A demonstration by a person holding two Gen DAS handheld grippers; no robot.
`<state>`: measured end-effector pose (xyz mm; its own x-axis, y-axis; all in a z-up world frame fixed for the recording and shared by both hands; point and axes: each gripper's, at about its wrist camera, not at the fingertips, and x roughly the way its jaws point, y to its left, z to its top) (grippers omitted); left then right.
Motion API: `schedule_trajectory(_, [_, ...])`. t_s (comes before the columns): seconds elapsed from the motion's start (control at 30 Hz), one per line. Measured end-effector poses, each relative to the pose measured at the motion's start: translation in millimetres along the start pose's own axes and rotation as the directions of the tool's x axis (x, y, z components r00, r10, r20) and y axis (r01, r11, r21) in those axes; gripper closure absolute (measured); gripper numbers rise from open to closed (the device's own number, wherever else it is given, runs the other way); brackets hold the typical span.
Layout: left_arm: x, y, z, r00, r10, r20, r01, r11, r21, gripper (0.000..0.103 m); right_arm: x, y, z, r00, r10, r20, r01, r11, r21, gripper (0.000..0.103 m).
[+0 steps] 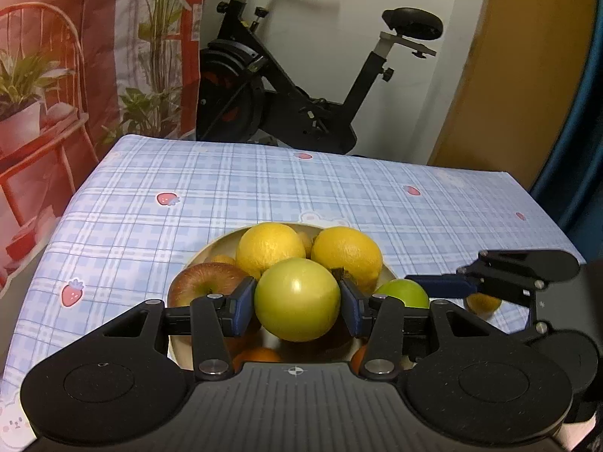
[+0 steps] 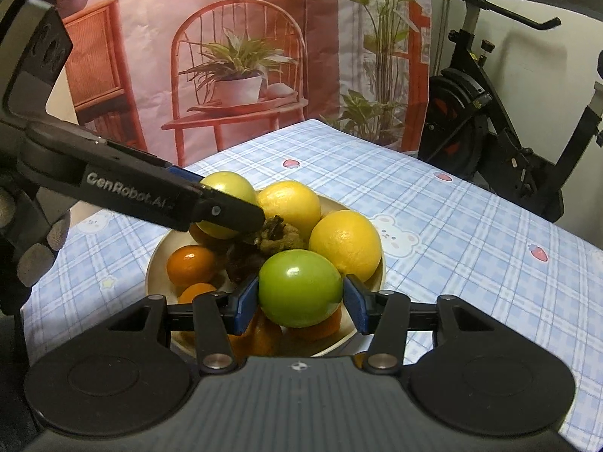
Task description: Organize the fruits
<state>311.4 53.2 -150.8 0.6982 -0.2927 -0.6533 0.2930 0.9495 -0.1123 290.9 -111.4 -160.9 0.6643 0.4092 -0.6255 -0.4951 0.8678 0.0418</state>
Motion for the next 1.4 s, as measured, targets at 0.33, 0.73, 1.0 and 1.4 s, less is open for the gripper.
schedule_trajectory(0.33, [-3.0,-3.3,-8.5,1.0,-0.006,-0.001,0.006,1.0,0.019,0.051,-1.9,-0.3,-5.5,1.0,-0.012,-0.004,0.012,1.0,0.009,0.05])
schedule_trajectory(0.73, [-8.1,2.5,-9.9,1.0,-0.006,0.011,0.006,1.0,-0.03,0.05,-6.4,1.8,-7.9,1.0,-0.027,0.004,0.027,1.0,0.004,0.049])
schedule_trajectory(1.0, [-16.8,-14.0,-3.6,0.998,-0.047,0.033,0.049,0.997,-0.057,0.05,-38.9,-3.7,-17.7,0.996,-0.048,0.077,0.047,0.999,0.023,0.048])
schedule_trajectory(1.4, [-1.5,-75.6,2.7,0.989,-0.149,0.001,0.149,0.988,0.05,0.051,-80.6,-35.9,-67.2,0.983,-0.163,0.082,0.152,0.98,0.128,0.048])
